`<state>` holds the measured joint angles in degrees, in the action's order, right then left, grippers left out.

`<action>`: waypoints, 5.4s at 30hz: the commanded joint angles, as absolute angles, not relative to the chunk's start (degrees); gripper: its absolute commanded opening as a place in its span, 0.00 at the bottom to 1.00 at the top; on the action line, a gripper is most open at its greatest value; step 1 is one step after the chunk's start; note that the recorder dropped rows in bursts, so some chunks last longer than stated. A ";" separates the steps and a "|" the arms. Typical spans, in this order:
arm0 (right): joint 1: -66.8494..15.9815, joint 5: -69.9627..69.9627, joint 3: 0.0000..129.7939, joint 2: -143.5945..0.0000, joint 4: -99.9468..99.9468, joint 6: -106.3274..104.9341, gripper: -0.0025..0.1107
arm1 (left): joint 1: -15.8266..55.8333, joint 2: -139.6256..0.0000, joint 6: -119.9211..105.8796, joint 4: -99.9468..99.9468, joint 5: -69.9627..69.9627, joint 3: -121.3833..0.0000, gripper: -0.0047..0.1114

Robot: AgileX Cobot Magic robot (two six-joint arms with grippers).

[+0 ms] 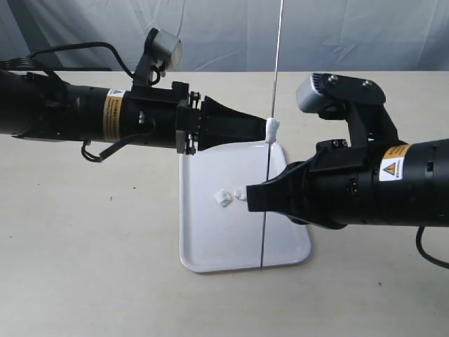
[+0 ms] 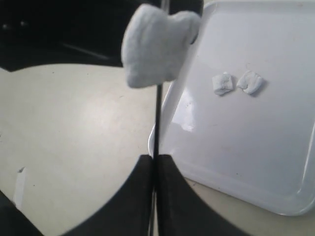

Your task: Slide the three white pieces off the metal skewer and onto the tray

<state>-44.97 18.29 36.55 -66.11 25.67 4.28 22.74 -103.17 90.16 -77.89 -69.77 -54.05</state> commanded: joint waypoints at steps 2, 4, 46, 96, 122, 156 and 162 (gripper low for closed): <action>-44.70 18.27 36.87 -65.65 26.07 3.13 0.02 | 22.96 -103.20 89.81 -76.45 -69.96 -54.14 0.38; -44.70 18.27 36.87 -65.65 26.07 3.13 0.02 | 22.96 -103.20 89.80 -76.33 -69.96 -54.14 0.37; -46.16 16.54 38.57 -67.90 29.43 -0.39 0.02 | 23.83 -103.65 88.37 -77.43 -69.96 -55.29 0.30; -43.44 20.66 38.57 -68.85 33.08 -1.37 0.02 | 25.12 -96.66 93.24 -84.03 -69.96 -55.41 0.40; -43.44 21.31 38.57 -68.85 34.15 -2.92 0.02 | 25.80 -96.66 91.08 -83.99 -69.96 -55.41 0.13; -43.44 22.24 38.57 -67.62 34.15 -3.40 0.02 | 25.80 -96.66 91.51 -85.86 -67.36 -55.41 0.46; -43.44 22.15 38.57 -67.62 34.42 -3.52 0.02 | 25.80 -96.66 91.05 -82.80 -66.56 -55.41 0.46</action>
<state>-43.78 21.99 38.18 -68.21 34.55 -2.90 25.43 -97.08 91.37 -84.99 -67.24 -55.23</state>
